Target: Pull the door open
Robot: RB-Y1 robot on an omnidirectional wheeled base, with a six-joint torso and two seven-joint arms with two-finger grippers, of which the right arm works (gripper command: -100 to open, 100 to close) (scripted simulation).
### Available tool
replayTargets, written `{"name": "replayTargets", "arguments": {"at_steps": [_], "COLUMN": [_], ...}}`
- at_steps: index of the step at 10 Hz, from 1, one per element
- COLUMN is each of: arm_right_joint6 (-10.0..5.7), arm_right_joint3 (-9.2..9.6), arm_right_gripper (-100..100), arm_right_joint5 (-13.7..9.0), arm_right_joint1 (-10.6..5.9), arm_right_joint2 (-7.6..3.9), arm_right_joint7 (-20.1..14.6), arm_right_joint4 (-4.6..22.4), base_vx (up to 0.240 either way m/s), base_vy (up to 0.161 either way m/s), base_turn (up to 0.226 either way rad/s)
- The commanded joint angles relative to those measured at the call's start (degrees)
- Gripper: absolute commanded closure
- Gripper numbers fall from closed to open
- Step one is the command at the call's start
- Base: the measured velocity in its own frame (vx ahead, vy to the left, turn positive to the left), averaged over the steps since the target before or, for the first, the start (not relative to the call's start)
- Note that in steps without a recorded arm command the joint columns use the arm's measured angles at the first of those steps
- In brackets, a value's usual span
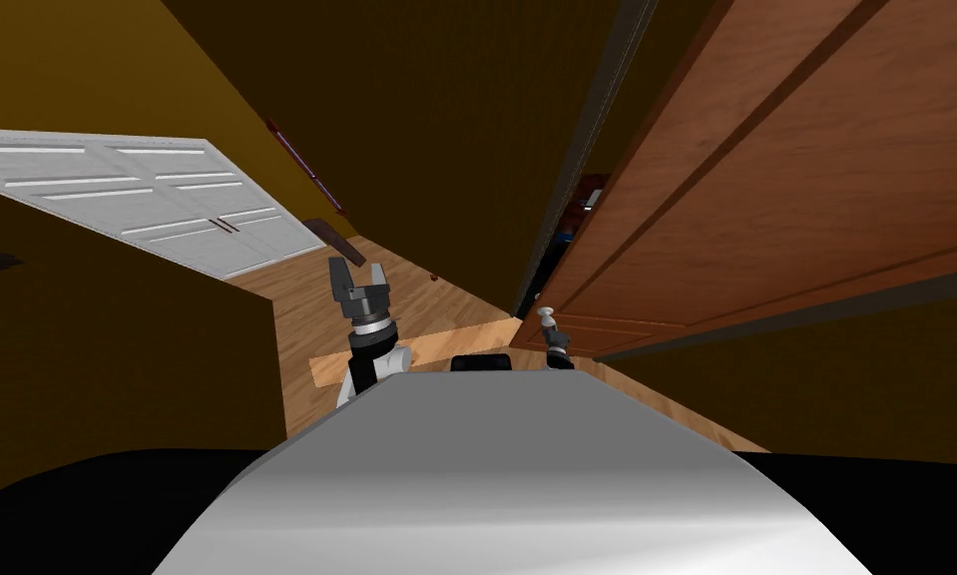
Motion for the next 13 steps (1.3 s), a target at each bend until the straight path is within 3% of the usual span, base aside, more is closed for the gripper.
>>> {"name": "replayTargets", "arguments": {"at_steps": [1,7,11,12,13], "arm_right_joint6": [-1.71,-3.38,-3.57,-3.52,-1.73], "arm_right_joint3": [1.93,3.18,3.32,1.87,1.14], "arm_right_gripper": [-100,-100,-100,-100,-100], "arm_right_joint5": [0.9,1.51,1.58,0.97,0.22], "arm_right_joint1": [-1.17,-0.86,-0.82,-0.45,-0.5], "arm_right_joint2": [0.9,0.82,0.82,-0.12,-0.85], "arm_right_joint7": [-0.53,-1.37,-1.46,-1.53,-1.76], "arm_right_joint4": [0.83,1.02,1.04,2.16,1.44], "base_vx": [-0.091,-0.047,-0.016,0.001,0.018], "base_vy": [-0.034,-0.013,-0.003,-0.026,0.012], "base_turn": [0.076,0.022,0.009,-0.039,-0.075]}}
